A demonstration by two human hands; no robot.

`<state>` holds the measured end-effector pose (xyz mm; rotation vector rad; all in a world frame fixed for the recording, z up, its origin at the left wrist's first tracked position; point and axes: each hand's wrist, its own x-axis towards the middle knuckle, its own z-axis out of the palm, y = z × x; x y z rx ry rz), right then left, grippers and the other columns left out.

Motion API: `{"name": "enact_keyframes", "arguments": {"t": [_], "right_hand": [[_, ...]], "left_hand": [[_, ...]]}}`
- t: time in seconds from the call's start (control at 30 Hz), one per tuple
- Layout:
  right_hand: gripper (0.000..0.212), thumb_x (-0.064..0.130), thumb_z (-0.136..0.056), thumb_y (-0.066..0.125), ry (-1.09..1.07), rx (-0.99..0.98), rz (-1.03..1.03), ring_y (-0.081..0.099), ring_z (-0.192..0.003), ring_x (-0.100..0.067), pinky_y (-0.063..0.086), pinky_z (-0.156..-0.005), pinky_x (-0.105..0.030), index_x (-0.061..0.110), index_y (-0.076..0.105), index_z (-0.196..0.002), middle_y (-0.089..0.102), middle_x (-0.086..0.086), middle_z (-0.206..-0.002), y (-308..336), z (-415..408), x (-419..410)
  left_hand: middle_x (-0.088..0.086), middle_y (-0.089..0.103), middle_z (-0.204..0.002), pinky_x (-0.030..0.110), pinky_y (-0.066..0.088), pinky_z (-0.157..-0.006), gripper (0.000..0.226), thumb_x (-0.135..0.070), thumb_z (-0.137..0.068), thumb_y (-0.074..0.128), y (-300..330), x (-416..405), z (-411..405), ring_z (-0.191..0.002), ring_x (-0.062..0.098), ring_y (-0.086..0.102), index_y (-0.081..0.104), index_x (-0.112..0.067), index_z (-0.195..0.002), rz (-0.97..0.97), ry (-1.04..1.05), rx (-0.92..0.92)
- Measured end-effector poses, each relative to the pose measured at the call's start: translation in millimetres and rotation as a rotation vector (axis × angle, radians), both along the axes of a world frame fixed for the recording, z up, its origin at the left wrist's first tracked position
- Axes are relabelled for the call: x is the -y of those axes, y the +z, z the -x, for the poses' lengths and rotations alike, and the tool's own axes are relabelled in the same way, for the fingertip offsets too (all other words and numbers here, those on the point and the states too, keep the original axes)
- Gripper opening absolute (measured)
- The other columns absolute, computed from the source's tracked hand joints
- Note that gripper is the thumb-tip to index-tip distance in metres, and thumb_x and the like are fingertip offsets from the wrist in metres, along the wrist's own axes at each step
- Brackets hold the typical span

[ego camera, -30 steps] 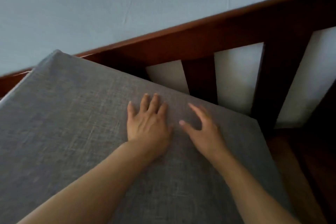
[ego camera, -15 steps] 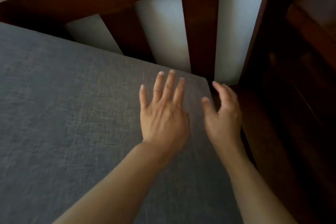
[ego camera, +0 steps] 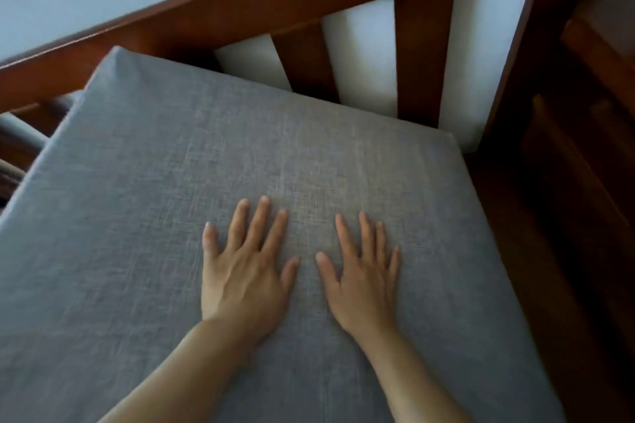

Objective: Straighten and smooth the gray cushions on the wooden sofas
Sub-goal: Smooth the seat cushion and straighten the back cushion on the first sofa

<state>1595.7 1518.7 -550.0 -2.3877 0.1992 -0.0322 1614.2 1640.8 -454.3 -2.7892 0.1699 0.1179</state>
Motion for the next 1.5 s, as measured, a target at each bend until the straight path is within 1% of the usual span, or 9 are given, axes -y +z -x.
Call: {"name": "enact_keyframes", "arguments": {"t": [0.3,0.5,0.63,1.0,1.13,1.2,1.27,1.37,1.5], "right_hand": [[0.064,0.055,-0.097,0.030,0.028,-0.325,-0.042,-0.007,-0.147,-0.027,-0.001,-0.118,-0.049,0.036,0.006,-0.152,-0.006,-0.005,-0.161,38,4,-36],[0.054,0.044,-0.097,0.044,-0.199,0.328,-0.309,0.014,-0.146,-0.017,0.006,-0.119,-0.047,0.031,0.031,-0.148,0.017,0.001,-0.158,133,35,-77],[0.062,0.059,-0.095,0.025,0.153,0.002,0.056,-0.004,-0.147,-0.017,-0.003,-0.118,-0.048,0.037,0.011,-0.151,0.001,0.008,-0.161,93,79,-136],[0.049,0.027,-0.099,0.047,0.075,0.014,-0.348,0.013,-0.146,-0.016,0.009,-0.116,-0.027,0.020,0.036,-0.147,0.016,-0.005,-0.159,138,141,-125],[0.045,0.030,-0.097,0.043,-0.201,0.297,-0.275,0.030,-0.141,-0.020,0.023,-0.115,-0.049,0.017,0.046,-0.140,0.036,-0.005,-0.151,137,200,-128],[0.058,0.046,-0.095,0.030,0.006,0.157,-0.043,0.021,-0.145,-0.024,0.022,-0.113,-0.056,0.023,0.034,-0.147,0.028,-0.004,-0.156,101,234,-147],[0.058,0.048,-0.094,0.034,0.110,0.023,-0.141,0.014,-0.146,-0.017,0.014,-0.118,-0.047,0.027,0.031,-0.148,0.022,0.003,-0.158,91,238,-136],[0.045,0.025,-0.096,0.050,-0.112,0.213,-0.423,0.031,-0.139,-0.009,0.023,-0.115,-0.029,0.019,0.045,-0.140,0.040,0.003,-0.148,101,227,-71],[0.062,0.054,-0.095,0.027,-0.163,0.074,-0.030,0.030,-0.141,-0.030,0.027,-0.110,-0.057,0.019,0.040,-0.145,0.035,-0.010,-0.151,38,256,-44]], "left_hand": [[-0.004,-0.013,-0.160,0.050,-0.009,-0.114,0.064,-0.053,-0.098,0.022,32,-43,30,-0.146,0.018,-0.016,-0.001,-0.028,-0.152,0.028,-0.053,-0.136],[-0.003,-0.030,-0.154,0.048,-0.021,-0.110,0.069,-0.042,-0.098,0.027,101,-86,72,-0.142,0.019,-0.029,-0.015,-0.024,-0.150,0.213,-0.027,0.240],[-0.002,-0.020,-0.158,0.050,-0.012,-0.114,0.065,-0.048,-0.099,0.017,81,-129,116,-0.144,0.019,-0.021,-0.010,-0.020,-0.152,0.064,0.023,-0.022],[0.000,-0.013,-0.160,0.049,-0.010,-0.114,0.059,-0.041,-0.100,0.028,111,-132,182,-0.146,0.019,-0.016,0.007,-0.022,-0.153,0.218,-0.036,0.025],[0.002,0.003,-0.160,0.046,-0.011,-0.113,0.063,-0.042,-0.094,0.029,100,-136,233,-0.147,0.020,-0.003,0.018,-0.020,-0.151,0.283,-0.138,0.171],[0.001,-0.003,-0.160,0.047,-0.012,-0.112,0.065,-0.047,-0.095,0.020,86,-139,251,-0.147,0.019,-0.006,0.014,-0.019,-0.153,0.133,-0.103,-0.004],[0.001,-0.017,-0.159,0.049,-0.014,-0.112,0.065,-0.046,-0.099,0.019,79,-123,250,-0.145,0.019,-0.019,-0.002,-0.017,-0.153,0.107,-0.094,-0.065],[0.004,0.005,-0.161,0.048,-0.005,-0.114,0.064,-0.037,-0.093,0.031,87,-70,245,-0.148,0.020,-0.002,0.018,-0.014,-0.151,0.300,-0.227,0.159],[0.000,-0.013,-0.160,0.049,-0.012,-0.113,0.068,-0.046,-0.098,0.026,29,-42,262,-0.145,0.018,-0.018,-0.005,-0.020,-0.153,0.171,-0.209,-0.170]]}}
